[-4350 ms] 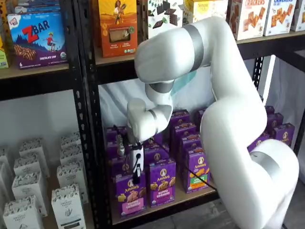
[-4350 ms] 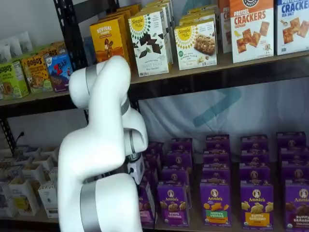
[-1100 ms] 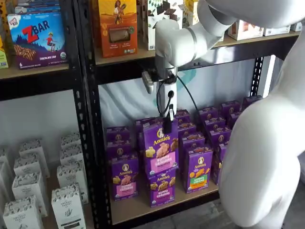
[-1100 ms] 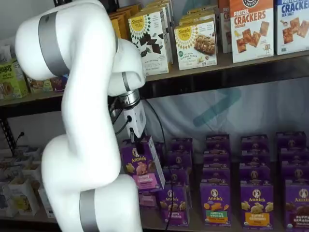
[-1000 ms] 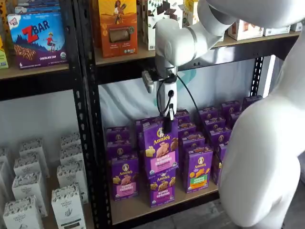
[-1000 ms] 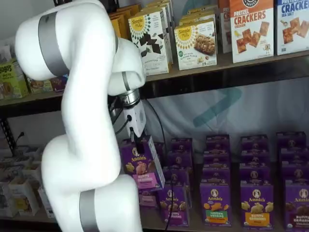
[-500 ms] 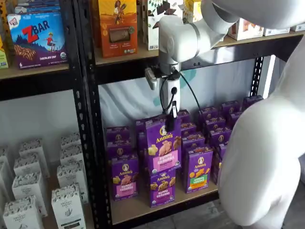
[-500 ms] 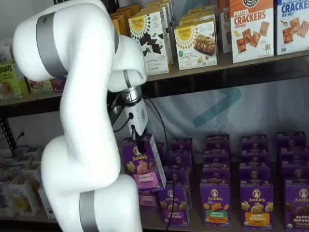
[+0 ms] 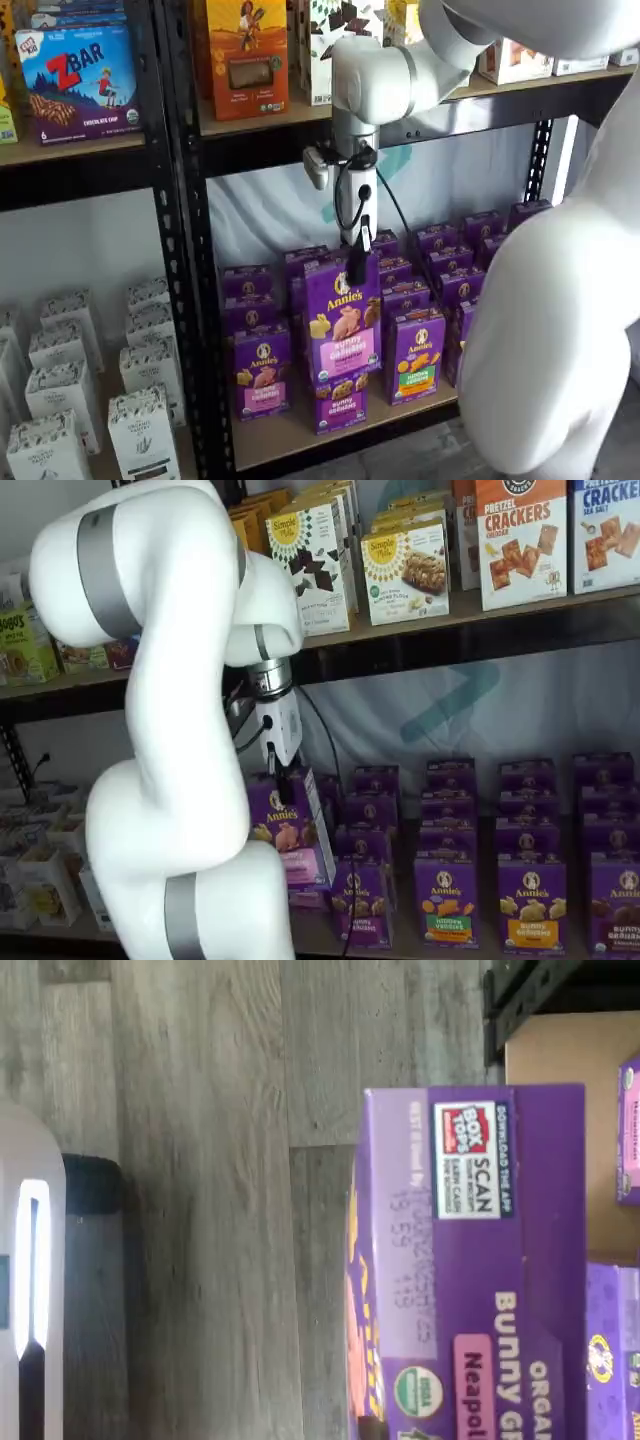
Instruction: Pick up the purple box with a pink patch in the middle, on the bottom shelf, the first box from the left
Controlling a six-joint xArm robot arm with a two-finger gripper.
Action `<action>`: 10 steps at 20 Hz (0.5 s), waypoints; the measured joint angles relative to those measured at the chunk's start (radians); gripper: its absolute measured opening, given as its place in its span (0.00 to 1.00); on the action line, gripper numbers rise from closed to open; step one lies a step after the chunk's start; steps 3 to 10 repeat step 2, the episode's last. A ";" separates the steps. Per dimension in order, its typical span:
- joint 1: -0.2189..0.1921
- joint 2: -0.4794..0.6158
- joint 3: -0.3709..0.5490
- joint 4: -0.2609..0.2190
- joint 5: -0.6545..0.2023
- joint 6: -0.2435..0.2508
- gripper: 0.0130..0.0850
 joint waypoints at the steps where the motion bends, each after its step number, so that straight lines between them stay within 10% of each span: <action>1: 0.003 -0.001 0.005 0.002 -0.008 0.002 0.28; 10: 0.005 -0.004 0.011 0.005 -0.020 0.002 0.28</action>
